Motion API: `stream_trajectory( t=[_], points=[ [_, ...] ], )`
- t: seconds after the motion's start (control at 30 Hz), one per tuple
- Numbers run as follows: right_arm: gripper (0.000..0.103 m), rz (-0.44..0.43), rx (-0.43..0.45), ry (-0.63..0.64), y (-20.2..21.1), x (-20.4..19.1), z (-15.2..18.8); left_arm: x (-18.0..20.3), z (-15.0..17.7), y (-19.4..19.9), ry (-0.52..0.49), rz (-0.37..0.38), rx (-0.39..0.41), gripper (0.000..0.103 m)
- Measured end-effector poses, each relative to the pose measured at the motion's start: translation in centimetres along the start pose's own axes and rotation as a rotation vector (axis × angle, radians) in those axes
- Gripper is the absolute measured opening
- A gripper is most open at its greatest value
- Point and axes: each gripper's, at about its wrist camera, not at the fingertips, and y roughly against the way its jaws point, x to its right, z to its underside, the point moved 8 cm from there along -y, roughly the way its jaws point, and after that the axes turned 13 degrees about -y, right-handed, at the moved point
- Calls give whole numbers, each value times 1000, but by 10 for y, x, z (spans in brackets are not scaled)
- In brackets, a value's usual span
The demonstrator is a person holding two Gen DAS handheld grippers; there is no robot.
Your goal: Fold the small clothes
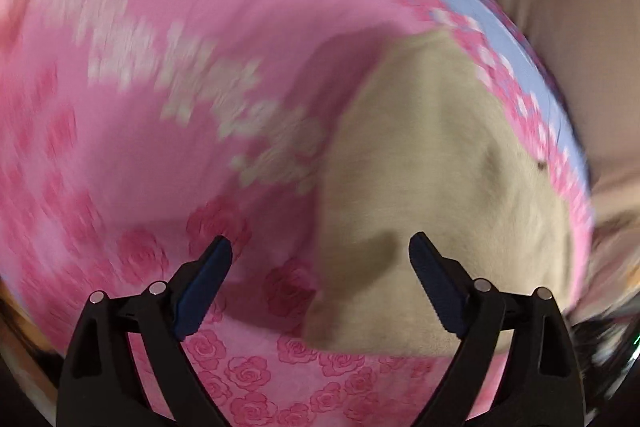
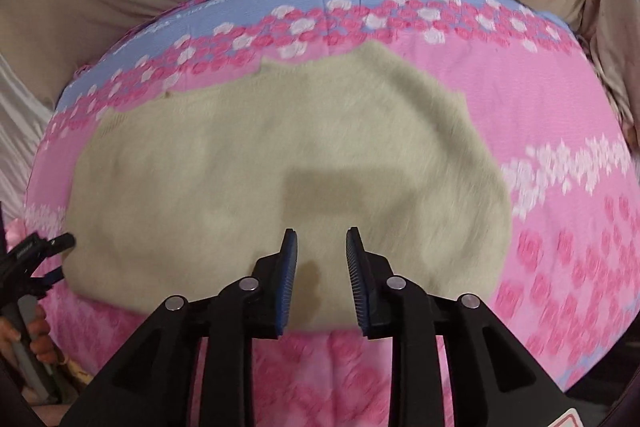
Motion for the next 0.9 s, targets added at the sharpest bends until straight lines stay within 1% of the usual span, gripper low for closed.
stream_trajectory(
  t=[0.03,0.07,0.1,0.13,0.17,0.2,0.23,0.27,0.3,0.33,0.37,0.4,0.43,0.47,0.5,0.53,0.6,0.63,0.77,0.8,0.9],
  points=[
    [27,6,-8,-4,1,0,8,-6,3,-6,52,49,-21,91],
    [28,8,-20,-7,1,-1,16,-7,1,-5,69,85,11,93],
    [28,11,-25,-10,2,-1,23,-5,0,-3,67,104,28,93],
    [32,17,-26,-14,4,1,29,0,1,-8,57,122,0,94],
    [35,20,-32,-17,4,3,34,2,0,-9,47,109,1,94],
    [36,20,-35,-24,4,6,37,7,0,-9,42,123,10,94],
    [36,14,-38,-35,5,9,39,14,1,-12,47,168,10,92],
    [38,4,-43,-43,5,12,38,18,2,-13,62,187,18,91],
    [39,-1,-45,-50,5,16,37,20,2,-13,82,193,43,84],
    [40,-2,-49,-52,6,20,35,23,3,-14,96,206,59,71],
    [41,-4,-52,-57,7,25,33,22,5,-16,117,179,62,64],
    [43,-10,-50,-63,9,29,31,25,5,-16,124,199,65,32],
    [46,-21,-47,-72,11,35,27,30,5,-20,148,268,41,19],
    [47,-28,-44,-84,13,41,24,28,4,-19,187,272,42,18],
    [47,-34,-43,-102,14,50,19,27,3,-13,225,285,64,17],
    [47,-42,-43,-116,16,56,15,30,0,-8,236,294,83,16],
    [47,-53,-29,-147,20,73,6,48,-6,12,210,304,129,15],
    [47,-56,-24,-159,21,81,2,63,-11,24,184,321,150,15],
    [47,-63,-9,-197,24,111,-11,152,-26,73,-4,388,226,14],
    [47,-68,-4,-201,25,116,-13,183,-26,82,-67,409,239,14],
    [47,-81,15,-205,29,134,-22,262,-17,95,-235,461,241,14]
  ],
)
